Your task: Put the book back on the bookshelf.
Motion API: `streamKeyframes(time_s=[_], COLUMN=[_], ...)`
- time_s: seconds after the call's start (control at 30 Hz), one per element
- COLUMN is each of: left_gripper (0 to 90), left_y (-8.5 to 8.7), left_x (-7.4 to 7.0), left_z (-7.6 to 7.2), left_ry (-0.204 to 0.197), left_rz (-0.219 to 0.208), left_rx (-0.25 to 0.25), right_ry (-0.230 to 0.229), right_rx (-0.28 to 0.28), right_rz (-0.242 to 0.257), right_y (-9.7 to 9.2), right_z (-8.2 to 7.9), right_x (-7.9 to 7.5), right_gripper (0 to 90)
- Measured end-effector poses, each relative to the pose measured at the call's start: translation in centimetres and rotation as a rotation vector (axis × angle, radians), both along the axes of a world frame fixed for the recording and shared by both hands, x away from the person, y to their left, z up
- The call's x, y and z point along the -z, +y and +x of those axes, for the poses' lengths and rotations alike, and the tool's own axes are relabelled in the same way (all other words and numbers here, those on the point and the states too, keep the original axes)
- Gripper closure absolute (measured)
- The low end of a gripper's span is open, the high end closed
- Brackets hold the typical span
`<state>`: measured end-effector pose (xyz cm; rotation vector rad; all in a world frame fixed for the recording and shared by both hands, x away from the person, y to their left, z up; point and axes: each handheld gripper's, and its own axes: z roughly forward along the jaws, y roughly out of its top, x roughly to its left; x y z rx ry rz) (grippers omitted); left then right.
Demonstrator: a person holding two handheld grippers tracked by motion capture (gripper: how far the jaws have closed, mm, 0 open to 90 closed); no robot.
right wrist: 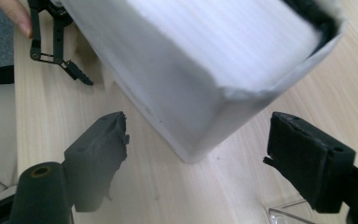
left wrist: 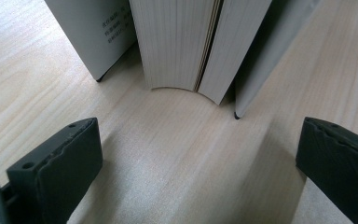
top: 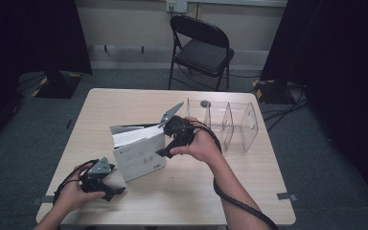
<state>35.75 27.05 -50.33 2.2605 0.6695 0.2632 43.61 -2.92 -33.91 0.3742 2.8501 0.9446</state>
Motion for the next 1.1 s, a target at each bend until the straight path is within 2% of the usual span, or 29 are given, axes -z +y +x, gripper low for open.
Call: streamKeyframes(time_s=[0.7,0.9,1.03,1.1], left_gripper=[0.0,0.0,0.0,0.0], left_y=[0.0,0.0,0.0,0.0], left_x=[0.0,0.0,-0.1,-0.1], left_z=[0.0,0.0,0.0,0.1], left_ry=[0.000,0.001,0.001,0.001], left_rz=[0.000,0.004,0.007,0.007], left_rx=[0.000,0.002,0.005,0.006], right_ry=[0.010,0.007,0.008,0.011], right_rx=[-0.028,-0.077,-0.101,-0.109], right_rz=[0.008,-0.002,0.021,0.013], right_y=[1.8,2.5,3.0,3.2], right_z=[1.3,1.4,1.2,1.1], right_x=[-0.7,-0.8,-0.9,-1.0], right_gripper=[18.0,18.1,19.7,20.0])
